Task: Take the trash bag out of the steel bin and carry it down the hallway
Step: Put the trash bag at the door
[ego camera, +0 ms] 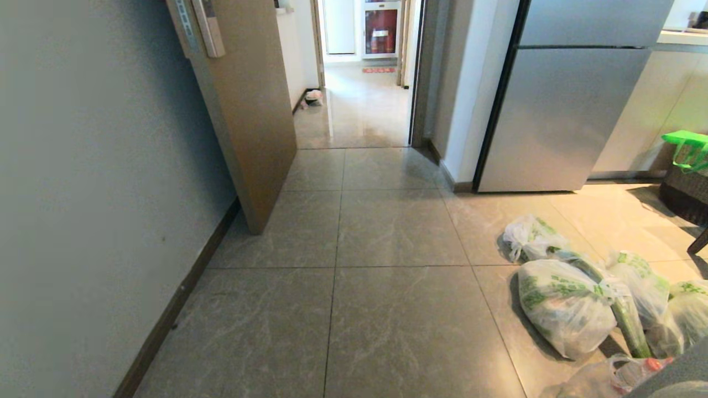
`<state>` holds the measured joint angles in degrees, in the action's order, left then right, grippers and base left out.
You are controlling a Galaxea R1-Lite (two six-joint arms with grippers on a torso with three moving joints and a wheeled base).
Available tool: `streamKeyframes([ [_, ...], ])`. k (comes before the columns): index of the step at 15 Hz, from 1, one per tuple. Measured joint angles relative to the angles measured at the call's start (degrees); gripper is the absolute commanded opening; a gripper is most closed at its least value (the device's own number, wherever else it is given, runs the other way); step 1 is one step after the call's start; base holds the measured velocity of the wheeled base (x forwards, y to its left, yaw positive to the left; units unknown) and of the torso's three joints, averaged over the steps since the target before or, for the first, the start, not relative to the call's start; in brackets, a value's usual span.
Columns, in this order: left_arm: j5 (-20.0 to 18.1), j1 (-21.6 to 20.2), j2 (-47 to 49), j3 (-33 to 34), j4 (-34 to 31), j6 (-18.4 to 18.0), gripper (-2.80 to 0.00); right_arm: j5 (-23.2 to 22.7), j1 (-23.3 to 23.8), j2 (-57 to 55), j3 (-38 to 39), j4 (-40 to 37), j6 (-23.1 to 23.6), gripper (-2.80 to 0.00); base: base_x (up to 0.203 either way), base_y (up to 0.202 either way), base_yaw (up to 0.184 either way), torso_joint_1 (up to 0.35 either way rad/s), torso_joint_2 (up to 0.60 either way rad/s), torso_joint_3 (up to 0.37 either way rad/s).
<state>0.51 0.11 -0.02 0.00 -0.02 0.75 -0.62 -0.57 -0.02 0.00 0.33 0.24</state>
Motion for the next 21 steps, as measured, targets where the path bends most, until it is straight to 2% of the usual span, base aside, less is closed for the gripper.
streamKeyframes([
  [21,0.0,0.0,0.0,0.0,-0.1,0.1,-2.8,0.0,0.0,0.0,0.0,0.0,0.0,-2.8,0.191,0.0,0.001,0.003,0.0,0.002],
])
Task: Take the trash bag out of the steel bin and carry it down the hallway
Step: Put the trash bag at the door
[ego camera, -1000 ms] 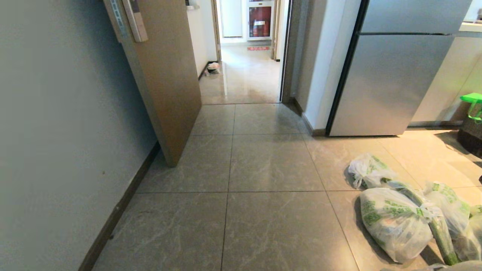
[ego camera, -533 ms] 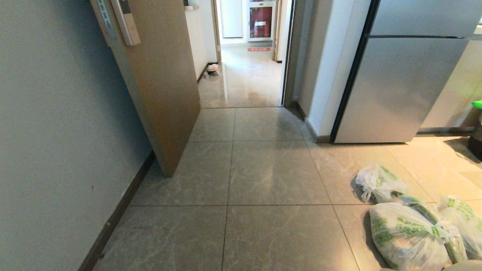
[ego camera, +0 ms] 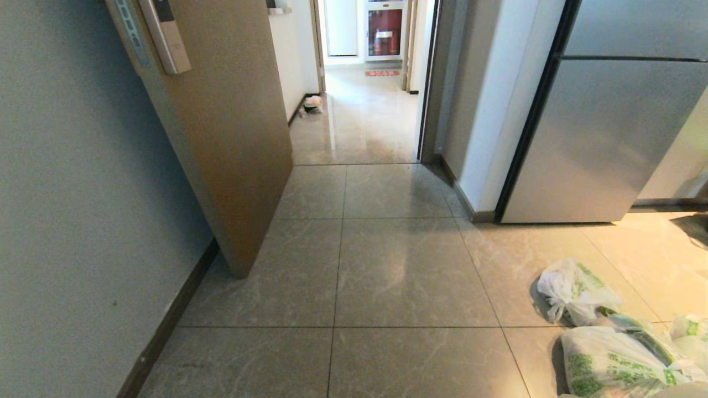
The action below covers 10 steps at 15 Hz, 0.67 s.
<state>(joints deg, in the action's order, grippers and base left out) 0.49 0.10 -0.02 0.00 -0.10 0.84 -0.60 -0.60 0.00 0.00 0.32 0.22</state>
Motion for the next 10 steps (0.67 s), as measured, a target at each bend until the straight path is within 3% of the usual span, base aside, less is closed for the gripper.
streamKeyframes([
  [10,0.0,0.0,0.0,0.0,0.0,0.0,-2.8,0.0,0.0,0.0,0.0,0.0,0.0,-2.8,0.192,0.0,0.001,0.003,0.0,0.003],
])
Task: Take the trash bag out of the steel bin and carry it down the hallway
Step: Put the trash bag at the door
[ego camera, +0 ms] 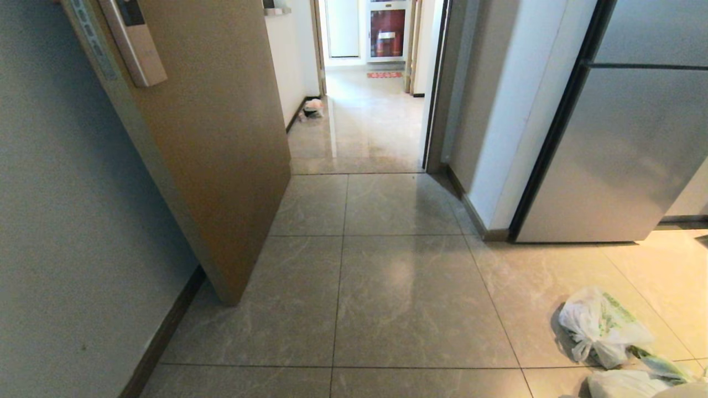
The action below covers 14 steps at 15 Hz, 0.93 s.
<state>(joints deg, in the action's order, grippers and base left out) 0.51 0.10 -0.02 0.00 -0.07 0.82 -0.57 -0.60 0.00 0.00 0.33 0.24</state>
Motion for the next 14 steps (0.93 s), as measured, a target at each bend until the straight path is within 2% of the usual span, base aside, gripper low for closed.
streamKeyframes([
  [14,0.0,0.0,0.0,0.0,0.0,0.0,-2.8,0.0,0.0,0.0,0.0,0.0,0.0,-2.8,0.192,0.0,0.001,0.003,0.0,0.002],
])
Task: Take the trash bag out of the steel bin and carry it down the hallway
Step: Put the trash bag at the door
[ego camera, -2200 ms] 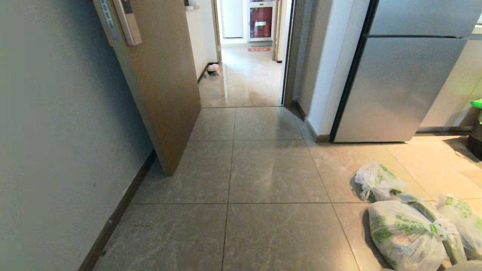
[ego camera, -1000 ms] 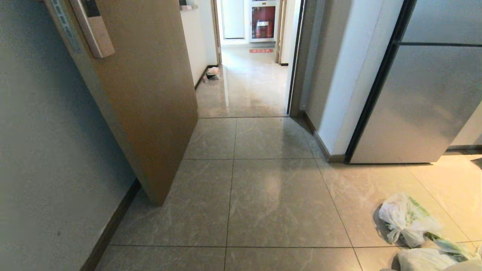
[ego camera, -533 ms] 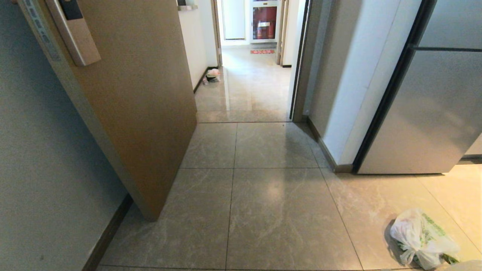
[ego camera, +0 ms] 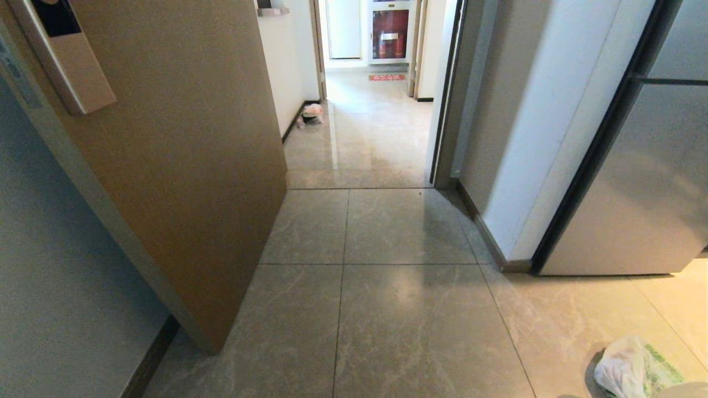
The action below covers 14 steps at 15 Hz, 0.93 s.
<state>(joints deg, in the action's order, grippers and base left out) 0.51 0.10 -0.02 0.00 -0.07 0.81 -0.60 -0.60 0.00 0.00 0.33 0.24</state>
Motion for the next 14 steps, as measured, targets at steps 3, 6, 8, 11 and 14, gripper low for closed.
streamKeyframes([
  [3,0.0,0.0,0.0,0.0,0.0,0.0,-2.8,0.0,0.0,0.0,0.0,0.0,0.0,-2.8,0.19,0.0,0.001,0.003,0.0,0.002],
  [6,0.0,0.0,0.0,0.0,0.0,0.0,-2.8,0.0,0.0,0.0,0.0,0.0,0.0,-2.8,0.193,0.0,0.001,0.002,0.0,0.003],
  [8,0.0,0.0,0.0,0.0,0.0,0.0,-2.8,0.0,0.0,0.0,0.0,0.0,0.0,-2.8,0.191,0.0,0.0,0.002,0.0,0.001],
  [11,0.0,0.0,0.0,0.0,-0.1,0.0,-2.8,0.0,0.0,0.0,0.0,0.0,0.0,-2.8,0.192,0.0,0.002,0.004,0.0,0.002],
  [14,0.0,0.0,0.0,0.0,0.0,0.0,-2.8,0.0,0.0,0.0,0.0,0.0,0.0,-2.8,0.191,0.0,0.001,0.002,0.0,0.005],
])
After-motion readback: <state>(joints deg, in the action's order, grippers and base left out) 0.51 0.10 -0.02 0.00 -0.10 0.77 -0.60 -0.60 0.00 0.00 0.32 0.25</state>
